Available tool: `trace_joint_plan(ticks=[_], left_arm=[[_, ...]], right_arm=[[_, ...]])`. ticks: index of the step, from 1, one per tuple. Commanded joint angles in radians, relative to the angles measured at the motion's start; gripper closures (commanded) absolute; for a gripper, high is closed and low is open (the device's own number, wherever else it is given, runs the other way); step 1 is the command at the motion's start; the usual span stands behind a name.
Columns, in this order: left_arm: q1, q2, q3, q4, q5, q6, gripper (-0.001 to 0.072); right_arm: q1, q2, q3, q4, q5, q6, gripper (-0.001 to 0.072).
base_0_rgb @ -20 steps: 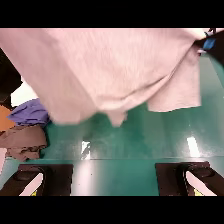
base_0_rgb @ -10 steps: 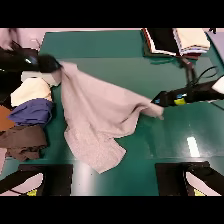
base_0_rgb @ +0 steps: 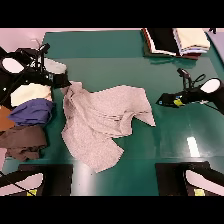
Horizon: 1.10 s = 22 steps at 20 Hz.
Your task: Fold the shirts.
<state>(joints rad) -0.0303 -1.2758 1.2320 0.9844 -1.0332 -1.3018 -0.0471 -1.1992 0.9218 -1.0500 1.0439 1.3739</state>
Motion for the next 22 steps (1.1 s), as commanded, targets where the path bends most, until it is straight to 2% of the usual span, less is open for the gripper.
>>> trace_joint_plan(ticks=[1, 5, 10, 11, 12, 13, 16, 21, 22], left_arm=[[0.000, -0.004, -0.004, 0.002, -0.001, 0.001, 0.0687], [0.000, -0.004, -0.004, 0.001, -0.001, 0.001, 0.0687], [0.000, -0.004, -0.004, 0.001, 0.000, 0.001, 0.0687], [0.000, -0.004, -0.004, 0.001, 0.000, 0.001, 0.0687], [0.000, -0.004, -0.004, 0.001, 0.000, 0.001, 0.0687], [0.000, -0.004, -0.004, 0.001, 0.004, 0.000, 0.0688], [0.000, -0.005, 0.006, 0.001, 0.057, -0.007, 0.0689], [-0.001, -0.071, 0.111, 0.004, 0.198, -0.007, 0.0689], [-0.001, -0.096, 0.138, 0.004, 0.213, -0.007, 0.0687]], right_arm=[[0.006, -0.178, 0.071, 0.106, -0.113, -0.066, 0.0231], [0.074, -0.397, 0.276, 0.115, -0.121, -0.068, 0.0247], [0.157, -0.568, 0.487, 0.113, -0.064, -0.066, 0.0273], [0.166, -0.589, 0.513, 0.113, -0.054, -0.066, 0.0355], [0.172, -0.605, 0.535, 0.111, -0.048, -0.067, 0.0510], [0.177, -0.611, 0.548, 0.109, -0.050, -0.067, 0.0708], [0.163, -0.561, 0.564, 0.097, -0.079, -0.066, 0.0703], [0.078, -0.368, 0.563, -0.129, -0.063, 0.034, 0.0702], [0.053, -0.336, 0.563, -0.126, -0.053, 0.043, 0.0698]])
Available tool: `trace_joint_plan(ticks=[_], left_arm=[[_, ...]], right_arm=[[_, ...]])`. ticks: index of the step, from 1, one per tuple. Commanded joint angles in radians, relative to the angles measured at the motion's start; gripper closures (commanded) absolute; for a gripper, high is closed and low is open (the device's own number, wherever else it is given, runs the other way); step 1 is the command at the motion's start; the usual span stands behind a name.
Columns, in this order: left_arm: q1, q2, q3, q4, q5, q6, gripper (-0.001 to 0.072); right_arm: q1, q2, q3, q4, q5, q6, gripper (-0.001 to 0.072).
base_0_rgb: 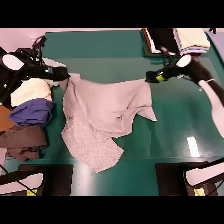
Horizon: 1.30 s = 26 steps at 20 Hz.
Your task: Fold the shirts.
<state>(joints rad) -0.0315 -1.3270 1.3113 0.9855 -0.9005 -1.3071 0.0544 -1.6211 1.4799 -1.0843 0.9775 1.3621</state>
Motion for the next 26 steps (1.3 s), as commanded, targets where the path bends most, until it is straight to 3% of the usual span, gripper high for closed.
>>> trace_joint_plan(ticks=[1, 2, 3, 5, 7, 12, 16, 26], left_arm=[[0.004, -0.063, 0.087, 0.003, 0.077, -0.004, 0.0682], [0.011, -0.066, 0.108, 0.008, 0.054, -0.014, 0.0452], [0.029, -0.061, 0.131, 0.015, -0.013, -0.056, 0.0217], [0.075, -0.034, 0.137, 0.066, -0.204, -0.103, 0.0212], [0.090, 0.035, 0.050, 0.170, -0.313, -0.121, 0.0212], [0.090, 0.383, -0.447, 0.219, -0.314, -0.233, 0.0211], [0.089, 0.591, -0.753, 0.211, -0.386, -0.310, 0.0211], [0.067, 0.639, -0.995, 0.068, -0.356, -0.315, 0.0212]], right_arm=[[-0.071, 0.109, 0.006, -0.081, 0.037, 0.055, 0.0593], [-0.095, 0.133, 0.006, -0.066, 0.070, 0.055, 0.0368], [-0.119, 0.156, 0.006, -0.051, 0.108, 0.055, 0.0349], [-0.156, 0.221, -0.019, -0.041, 0.172, 0.052, 0.0350], [-0.171, 0.311, -0.100, -0.040, 0.175, 0.049, 0.0350], [-0.139, 0.468, -0.293, -0.033, 0.140, 0.024, 0.0350], [-0.087, 0.491, -0.331, -0.033, 0.121, 0.024, 0.0350], [-0.039, 0.491, -0.330, -0.033, 0.085, 0.024, 0.0350]])
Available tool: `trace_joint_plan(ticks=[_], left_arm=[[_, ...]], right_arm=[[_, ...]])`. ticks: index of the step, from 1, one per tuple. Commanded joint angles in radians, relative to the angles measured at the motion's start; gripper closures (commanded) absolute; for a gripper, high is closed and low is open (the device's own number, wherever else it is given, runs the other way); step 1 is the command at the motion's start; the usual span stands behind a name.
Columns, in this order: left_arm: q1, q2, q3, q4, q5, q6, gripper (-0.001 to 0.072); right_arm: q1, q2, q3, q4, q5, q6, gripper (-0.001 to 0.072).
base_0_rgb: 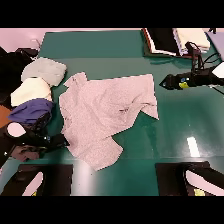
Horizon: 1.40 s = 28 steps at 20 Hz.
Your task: Fold the shirts.
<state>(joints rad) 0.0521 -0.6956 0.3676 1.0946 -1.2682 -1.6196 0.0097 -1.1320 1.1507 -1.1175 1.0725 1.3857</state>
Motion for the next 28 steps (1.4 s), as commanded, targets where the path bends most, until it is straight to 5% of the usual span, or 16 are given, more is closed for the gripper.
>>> trace_joint_plan(ticks=[1, 7, 8, 10, 15, 17, 22, 28], left_arm=[[-0.055, 0.008, -0.065, -0.051, 0.032, -0.003, 0.0212], [-0.284, 0.008, -0.098, -0.106, 0.186, -0.062, 0.0215], [-0.291, 0.008, -0.098, -0.108, 0.200, -0.087, 0.0322], [-0.293, 0.008, -0.089, -0.108, 0.239, -0.094, 0.0688], [-0.293, 0.008, 0.099, -0.046, 0.290, -0.108, 0.0687], [-0.293, 0.008, 0.166, -0.032, 0.321, -0.108, 0.0688], [-0.293, 0.008, 0.198, -0.032, 0.321, -0.109, 0.0687], [-0.293, 0.008, 0.198, -0.033, 0.314, -0.109, 0.0687]], right_arm=[[0.005, 0.002, -0.001, 0.000, -0.010, 0.001, 0.0350], [0.005, 0.002, -0.001, 0.000, -0.016, 0.001, 0.0350], [0.005, 0.002, -0.001, 0.000, -0.016, 0.001, 0.0350], [-0.004, 0.002, -0.002, 0.000, 0.016, 0.001, 0.0350], [-0.190, 0.026, -0.153, -0.008, 0.167, -0.008, 0.0343], [-0.288, 0.013, -0.291, 0.003, 0.175, -0.023, 0.0226], [-0.328, -0.127, -0.469, 0.214, 0.067, -0.103, 0.0267], [-0.145, -0.227, -0.406, 0.315, -0.037, -0.110, 0.0314]])
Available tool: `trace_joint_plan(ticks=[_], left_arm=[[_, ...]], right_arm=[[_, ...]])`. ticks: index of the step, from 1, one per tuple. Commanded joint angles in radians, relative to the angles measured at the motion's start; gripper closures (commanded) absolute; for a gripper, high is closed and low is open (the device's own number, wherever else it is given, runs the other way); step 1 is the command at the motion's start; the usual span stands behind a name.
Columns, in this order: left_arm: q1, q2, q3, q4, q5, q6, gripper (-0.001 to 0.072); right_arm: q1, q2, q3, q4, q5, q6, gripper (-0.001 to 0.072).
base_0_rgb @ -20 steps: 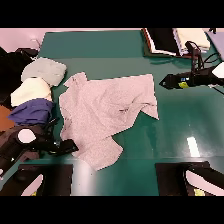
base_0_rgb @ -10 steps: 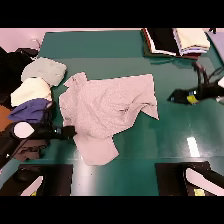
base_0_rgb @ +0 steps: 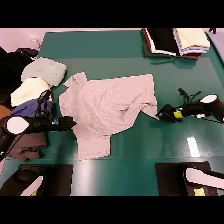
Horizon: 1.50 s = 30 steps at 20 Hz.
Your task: Fold the shirts.
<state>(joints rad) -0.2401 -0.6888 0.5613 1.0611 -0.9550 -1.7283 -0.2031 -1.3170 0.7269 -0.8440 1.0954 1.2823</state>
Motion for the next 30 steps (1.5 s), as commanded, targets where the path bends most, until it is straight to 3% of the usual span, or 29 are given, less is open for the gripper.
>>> trace_joint_plan(ticks=[1, 2, 4, 6, 10, 17, 20, 25, 30], left_arm=[[0.000, 0.001, 0.004, 0.001, -0.001, 0.000, 0.0687], [0.000, 0.001, 0.004, 0.001, -0.005, 0.000, 0.0687], [0.000, 0.001, 0.004, 0.001, -0.013, 0.000, 0.0687], [0.000, 0.001, 0.012, 0.001, -0.019, 0.000, 0.0687], [0.000, 0.002, 0.234, 0.050, -0.032, 0.002, 0.0687], [0.000, 0.002, 1.090, 0.240, -0.055, 0.032, 0.0688], [0.000, 0.002, 1.321, 0.242, -0.050, 0.048, 0.0688], [0.000, -0.005, 1.438, 0.336, -0.092, 0.060, 0.0688], [0.000, -0.219, 1.438, 0.419, -0.438, 0.080, 0.0687]], right_arm=[[0.089, -0.042, 0.029, 0.037, -0.066, -0.007, 0.0403], [0.103, -0.041, 0.038, 0.038, -0.069, -0.008, 0.0442], [0.108, -0.038, 0.053, 0.028, -0.057, -0.011, 0.0638], [0.108, 0.002, 0.056, 0.028, -0.052, -0.042, 0.0702], [0.052, 0.198, 0.180, 0.028, 0.016, -0.061, 0.0703], [-0.148, 0.517, 0.813, 0.028, 0.134, -0.060, 0.0703], [-0.260, 0.559, 1.016, 0.028, 0.175, -0.060, 0.0703], [-0.361, 0.528, 1.217, -0.032, 0.247, -0.015, 0.0704], [-0.341, 0.370, 1.242, -0.049, 0.390, 0.043, 0.0705]])
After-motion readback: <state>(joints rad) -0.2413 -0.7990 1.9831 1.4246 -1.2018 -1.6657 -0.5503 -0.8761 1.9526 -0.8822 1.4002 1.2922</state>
